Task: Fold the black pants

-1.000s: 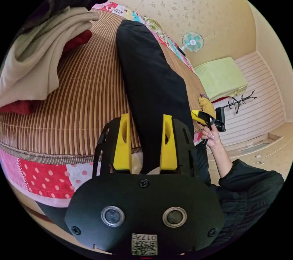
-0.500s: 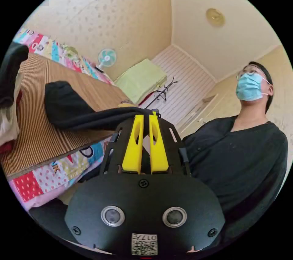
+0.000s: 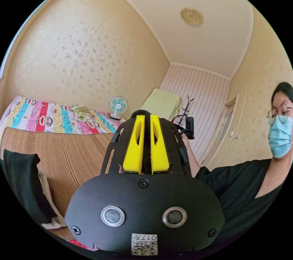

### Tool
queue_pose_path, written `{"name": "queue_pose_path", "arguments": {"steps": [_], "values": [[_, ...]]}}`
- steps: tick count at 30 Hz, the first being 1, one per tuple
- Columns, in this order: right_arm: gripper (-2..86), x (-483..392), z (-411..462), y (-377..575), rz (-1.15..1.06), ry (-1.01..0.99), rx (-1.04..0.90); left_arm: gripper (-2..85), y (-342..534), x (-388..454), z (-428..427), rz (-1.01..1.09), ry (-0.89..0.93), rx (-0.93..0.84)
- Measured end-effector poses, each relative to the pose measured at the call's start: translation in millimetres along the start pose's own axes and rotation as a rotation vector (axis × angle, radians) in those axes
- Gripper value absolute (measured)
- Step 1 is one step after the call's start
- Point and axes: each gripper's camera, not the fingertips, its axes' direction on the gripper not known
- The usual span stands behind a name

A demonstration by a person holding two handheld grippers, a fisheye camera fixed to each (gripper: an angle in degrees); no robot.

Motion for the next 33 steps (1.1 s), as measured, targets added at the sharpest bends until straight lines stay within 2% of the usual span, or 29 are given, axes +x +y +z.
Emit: {"name": "queue_pose_path", "arguments": {"steps": [3, 6, 9, 11, 13, 14, 17, 20, 22, 24, 27, 29, 31, 33], "values": [[1.0, 24.1, 32.1, -4.6, 0.009, 0.071, 0.004, 2.8, -10.8, -42.8, 40.3, -0.077, -0.073, -0.066], [1.0, 29.0, 48.1, 32.5, 0.005, 0.096, -0.063, 3.5, 18.1, -56.9, 58.6, -0.103, -0.111, -0.155], [1.2, 38.7, 52.5, 129.3, 0.024, 0.031, -0.124, 4.1, 101.7, -61.8, 65.5, -0.085, -0.097, -0.264], [1.6, 45.5, 55.2, 201.9, 0.09, -0.062, -0.234, 4.5, 194.3, -69.3, 65.8, -0.21, -0.042, -0.413], [2.6, 40.5, 58.4, 300.5, 0.2, -0.114, -0.434, 4.8, 264.3, -67.2, 61.4, -0.309, -0.017, -0.534], [3.0, 37.3, 57.5, 322.7, 0.232, -0.093, -0.48, 4.9, 305.5, -63.3, 56.3, -0.381, -0.031, -0.617], [5.9, 35.8, 36.7, 383.9, 0.416, -0.068, -0.525, 4.8, 360.6, -58.7, 31.2, -0.532, -0.061, -0.671], [10.5, 64.8, 19.6, 386.7, 0.58, -0.059, -0.431, 7.5, 350.4, -72.7, 19.2, -0.608, -0.049, -0.571], [13.8, 87.0, 6.3, 356.0, 0.561, -0.043, -0.228, 10.8, 324.2, -83.3, 27.1, -0.565, -0.046, -0.5], [16.0, 103.9, 8.9, 326.2, 0.518, 0.01, -0.151, 14.0, 293.1, -93.8, 48.1, -0.48, -0.061, -0.463], [20.4, 138.8, 48.1, 289.5, 0.48, 0.069, -0.216, 17.6, 250.8, -111.8, 100.9, -0.377, -0.093, -0.463], [21.3, 157.8, 87.4, 281.9, 0.491, -0.014, -0.31, 19.3, 241.3, -126.7, 154.9, -0.352, -0.115, -0.55], [20.0, 153.3, 120.7, 282.9, 0.448, -0.034, -0.341, 19.5, 252.2, -132.9, 192.9, -0.378, -0.135, -0.675], [17.4, 141.8, 128.9, 282.4, 0.446, -0.025, -0.362, 16.9, 256.4, -121.4, 200.1, -0.378, -0.145, -0.653]]}}
